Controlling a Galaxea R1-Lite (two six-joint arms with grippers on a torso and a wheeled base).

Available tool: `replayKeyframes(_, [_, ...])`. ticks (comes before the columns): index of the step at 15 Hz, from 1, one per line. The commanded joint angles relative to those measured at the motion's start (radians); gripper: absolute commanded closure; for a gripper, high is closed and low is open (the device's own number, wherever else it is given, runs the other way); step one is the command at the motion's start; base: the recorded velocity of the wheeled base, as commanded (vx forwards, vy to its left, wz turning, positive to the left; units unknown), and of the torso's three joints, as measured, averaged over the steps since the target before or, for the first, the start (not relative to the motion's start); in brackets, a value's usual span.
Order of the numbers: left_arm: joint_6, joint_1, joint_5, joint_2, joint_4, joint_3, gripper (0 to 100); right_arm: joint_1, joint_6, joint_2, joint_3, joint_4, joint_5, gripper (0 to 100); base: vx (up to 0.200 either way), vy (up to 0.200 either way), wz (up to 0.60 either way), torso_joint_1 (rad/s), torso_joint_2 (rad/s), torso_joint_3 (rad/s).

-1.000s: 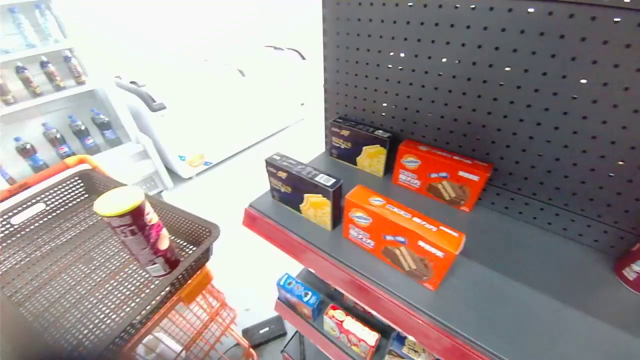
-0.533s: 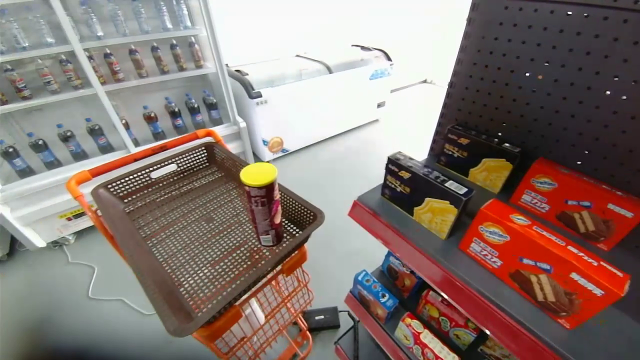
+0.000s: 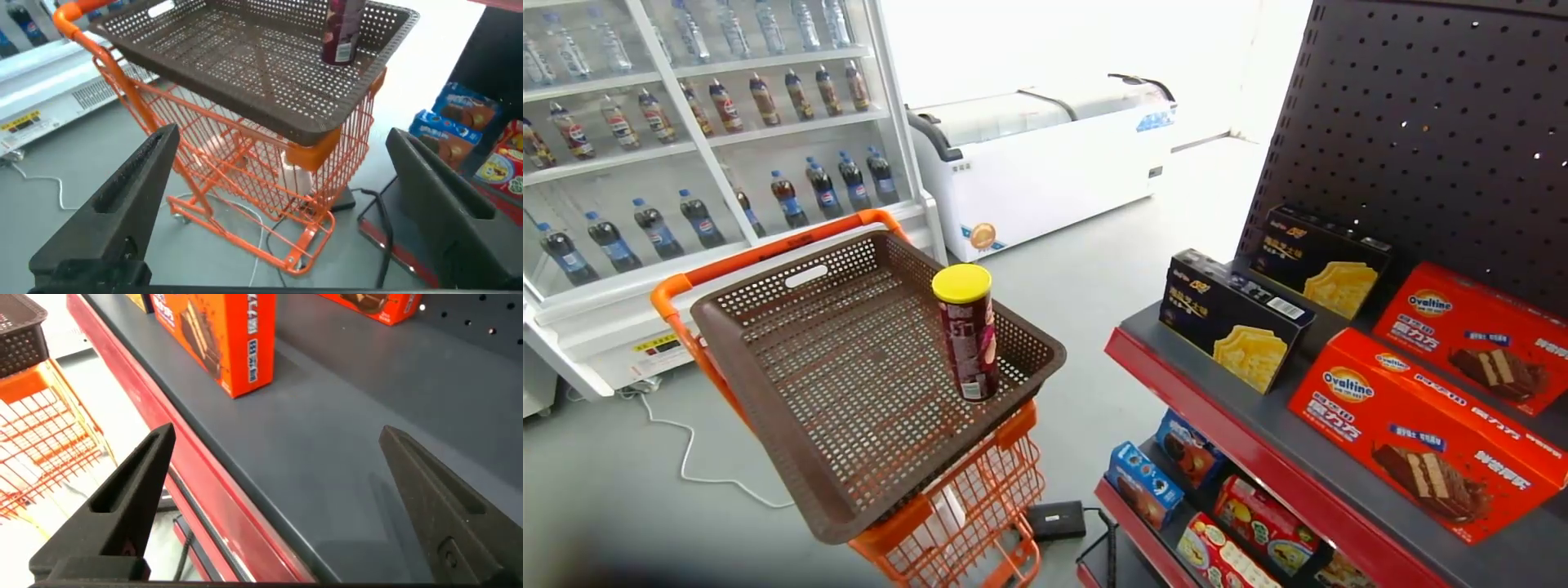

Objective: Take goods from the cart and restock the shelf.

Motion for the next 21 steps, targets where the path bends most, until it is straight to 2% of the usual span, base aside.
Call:
replayKeyframes(1, [0.037,-0.014,-0.047,0.279,0.038,-0.139,0,0.002,0.0,0.001,0.0,-0.001,0.0,0,0.0,0.0,0.0,0.0,0.0,0.0])
replayKeyframes(2, [0.037,-0.014,-0.045,0.335,0.031,-0.146,0,0.0,0.0,0.001,0.0,-0.001,0.0,0,0.0,0.0,0.0,0.0,0.0,0.0])
replayKeyframes(4, [0.036,-0.013,-0.044,0.5,0.022,-0.223,0,0.0,0.0,0.001,0.0,-0.001,0.0,0,0.0,0.0,0.0,0.0,0.0,0.0])
replayKeyframes(8, [0.037,-0.033,-0.039,0.686,-0.008,-0.3,0,0.0,0.0,0.001,0.0,-0.001,0.0,0,0.0,0.0,0.0,0.0,0.0,0.0])
replayKeyframes(9, [0.039,-0.073,-0.042,0.786,-0.035,-0.344,0,0.0,0.0,0.001,0.0,0.0,0.0,0,0.0,0.0,0.0,0.0,0.0,0.0])
replayKeyframes(10, [0.043,-0.082,-0.047,0.855,-0.067,-0.367,0,0.0,0.0,0.001,0.0,-0.001,0.0,0,0.0,0.0,0.0,0.0,0.0,0.0])
replayKeyframes(11, [0.062,-0.099,-0.044,0.891,-0.105,-0.375,0,0.0,0.0,0.001,0.0,-0.001,0.0,0,0.0,0.0,0.0,0.0,0.0,0.0])
replayKeyframes(12, [0.105,-0.119,-0.042,0.988,-0.223,-0.372,0,0.0,0.0,0.001,0.0,-0.001,0.0,0,0.0,0.0,0.0,0.0,0.0,0.0])
replayKeyframes(14, [0.101,-0.165,-0.041,1.095,-0.398,-0.37,0,0.0,0.0,0.001,0.0,-0.001,0.0,0,0.0,0.0,0.0,0.0,0.0,0.0])
replayKeyframes(15, [0.109,-0.197,-0.039,1.226,-0.562,-0.375,0,0.0,0.0,0.001,0.0,0.0,0.0,0,0.0,0.0,0.0,0.0,0.0,0.0])
replayKeyframes(16, [0.108,-0.232,-0.039,1.299,-0.67,-0.373,0,0.0,0.0,0.001,0.0,-0.001,0.0,0,0.0,0.0,0.0,0.0,0.0,0.0])
replayKeyframes(17, [0.108,-0.249,-0.039,1.339,-0.723,-0.373,0,0.0,0.0,0.001,0.0,0.0,0.0,0,0.0,0.0,0.0,0.0,0.0,0.0])
replayKeyframes(18, [0.109,-0.293,-0.039,1.447,-0.838,-0.384,0,0.0,0.0,0.001,0.0,-0.001,0.0,0,0.0,0.0,0.0,0.0,0.0,0.0])
replayKeyframes(19, [0.108,-0.3,-0.041,1.493,-0.872,-0.407,0,0.0,0.0,0.001,0.0,0.0,0.0,0,0.0,0.0,0.0,0.0,0.0,0.0])
replayKeyframes(21, [0.108,-0.3,-0.041,1.571,-0.877,-0.47,0,0.0,0.0,0.001,0.0,-0.001,0.0,0,0.0,0.0,0.0,0.0,0.0,0.0])
